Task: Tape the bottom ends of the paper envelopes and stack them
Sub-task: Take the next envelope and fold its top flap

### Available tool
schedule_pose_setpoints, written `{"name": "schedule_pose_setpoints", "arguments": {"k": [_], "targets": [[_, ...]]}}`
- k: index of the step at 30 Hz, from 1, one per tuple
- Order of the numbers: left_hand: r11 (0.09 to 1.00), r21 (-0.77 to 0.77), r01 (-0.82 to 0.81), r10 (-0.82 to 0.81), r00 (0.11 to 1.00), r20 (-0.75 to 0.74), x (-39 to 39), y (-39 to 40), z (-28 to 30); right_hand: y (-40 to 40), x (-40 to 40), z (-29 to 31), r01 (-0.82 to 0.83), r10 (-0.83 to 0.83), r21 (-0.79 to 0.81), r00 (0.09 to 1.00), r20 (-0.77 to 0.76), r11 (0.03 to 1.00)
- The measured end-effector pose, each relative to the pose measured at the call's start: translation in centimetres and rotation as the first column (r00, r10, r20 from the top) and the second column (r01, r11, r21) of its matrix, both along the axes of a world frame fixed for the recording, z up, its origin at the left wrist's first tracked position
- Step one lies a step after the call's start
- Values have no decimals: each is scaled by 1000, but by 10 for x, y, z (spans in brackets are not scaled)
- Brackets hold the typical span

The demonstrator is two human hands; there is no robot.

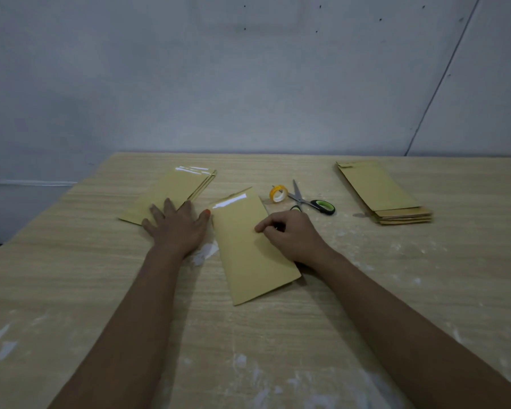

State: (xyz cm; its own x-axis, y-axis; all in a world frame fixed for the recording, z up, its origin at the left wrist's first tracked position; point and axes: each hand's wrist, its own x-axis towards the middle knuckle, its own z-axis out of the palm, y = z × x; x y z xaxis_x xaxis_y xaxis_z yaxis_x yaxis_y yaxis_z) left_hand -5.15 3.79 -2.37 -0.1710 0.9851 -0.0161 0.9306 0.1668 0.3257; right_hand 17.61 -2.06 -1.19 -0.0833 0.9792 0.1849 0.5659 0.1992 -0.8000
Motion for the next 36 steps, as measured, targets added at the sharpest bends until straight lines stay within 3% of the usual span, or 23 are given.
{"name": "schedule_pose_setpoints", "arguments": {"k": [6, 10, 12, 15, 20, 23, 26, 36], "targets": [[1000, 19, 12, -12, 1000, -21, 3, 0, -1, -1, 2, 2, -14, 14, -30, 1000, -23, 999], [943, 333, -24, -44, 980, 196, 15, -3, 5, -8, 10, 8, -57, 44, -108, 993, -114, 993], [909, 415, -21, -166, 898, 408, 19, -5, 8, -13, 18, 11, -134, 87, -183, 965, -247, 974], [944, 325, 49, -270, 680, 682, 24, -11, 12, -12, 33, 11, -242, 143, -237, 919, -369, 941], [943, 310, 124, -328, 503, 799, 31, -15, 14, -6, 38, 10, -276, 178, -172, 882, -437, 946], [944, 278, 176, -326, 378, 866, 40, -22, 16, -8, 35, 10, -201, 155, -108, 931, -332, 974], [928, 268, 259, -349, 353, 868, 51, -28, 18, -7, 34, 8, -169, 149, -70, 962, -230, 983], [901, 278, 333, -392, 352, 850, 61, -32, 14, -9, 30, 8, -142, 114, -140, 976, -187, 980]]}}
